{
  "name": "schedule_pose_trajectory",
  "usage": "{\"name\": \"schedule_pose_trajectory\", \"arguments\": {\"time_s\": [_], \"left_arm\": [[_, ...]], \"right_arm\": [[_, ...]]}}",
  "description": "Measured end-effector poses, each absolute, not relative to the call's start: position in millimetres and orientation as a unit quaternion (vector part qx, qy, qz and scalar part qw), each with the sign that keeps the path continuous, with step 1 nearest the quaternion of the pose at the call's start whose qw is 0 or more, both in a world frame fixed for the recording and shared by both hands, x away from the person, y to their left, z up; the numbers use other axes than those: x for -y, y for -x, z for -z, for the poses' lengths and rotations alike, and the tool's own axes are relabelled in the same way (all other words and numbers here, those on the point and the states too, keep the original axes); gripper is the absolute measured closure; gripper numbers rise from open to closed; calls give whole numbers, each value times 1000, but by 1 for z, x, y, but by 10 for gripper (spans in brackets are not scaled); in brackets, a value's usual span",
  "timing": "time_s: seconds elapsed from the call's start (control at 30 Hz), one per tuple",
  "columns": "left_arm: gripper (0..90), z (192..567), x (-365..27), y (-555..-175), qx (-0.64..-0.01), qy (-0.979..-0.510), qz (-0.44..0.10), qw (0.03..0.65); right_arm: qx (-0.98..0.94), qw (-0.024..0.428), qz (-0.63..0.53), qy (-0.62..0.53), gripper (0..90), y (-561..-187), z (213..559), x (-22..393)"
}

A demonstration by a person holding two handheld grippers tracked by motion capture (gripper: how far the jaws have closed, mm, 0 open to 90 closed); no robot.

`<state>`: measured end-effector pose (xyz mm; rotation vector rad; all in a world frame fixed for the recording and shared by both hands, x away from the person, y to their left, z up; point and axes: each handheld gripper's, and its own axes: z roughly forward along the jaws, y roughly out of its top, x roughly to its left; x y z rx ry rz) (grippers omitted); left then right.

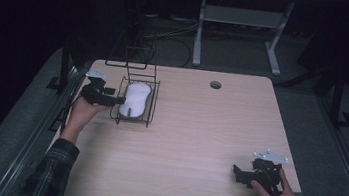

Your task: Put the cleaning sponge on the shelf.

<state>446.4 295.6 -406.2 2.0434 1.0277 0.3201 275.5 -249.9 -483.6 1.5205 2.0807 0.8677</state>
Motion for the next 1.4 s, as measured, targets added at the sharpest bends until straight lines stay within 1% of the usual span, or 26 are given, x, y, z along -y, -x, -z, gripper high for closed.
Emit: {"name": "schedule_pose_trajectory", "arguments": {"time_s": [0.3, 0.53, 0.7, 1.0, 1.3, 1.4], "left_arm": [[196, 403, -289, -412, -393, -824, -139, 383], [181, 406, -286, -379, -383, -827, -148, 385], [177, 410, -283, -364, -378, -829, -155, 381], [171, 422, -277, -330, -365, -833, -166, 382], [149, 445, -267, -309, -349, -856, -172, 339], [142, 451, -266, -306, -351, -858, -165, 336]], "right_arm": [[-748, 210, -312, -547, 0, -276, 484, 250], [-748, 210, -312, -547, 0, -276, 484, 250], [-748, 210, -312, -547, 0, -276, 484, 250], [-748, 210, -312, -547, 0, -276, 484, 250], [-748, 210, -312, -547, 0, -276, 484, 250], [-748, 210, -312, -547, 0, -276, 484, 250]]}}
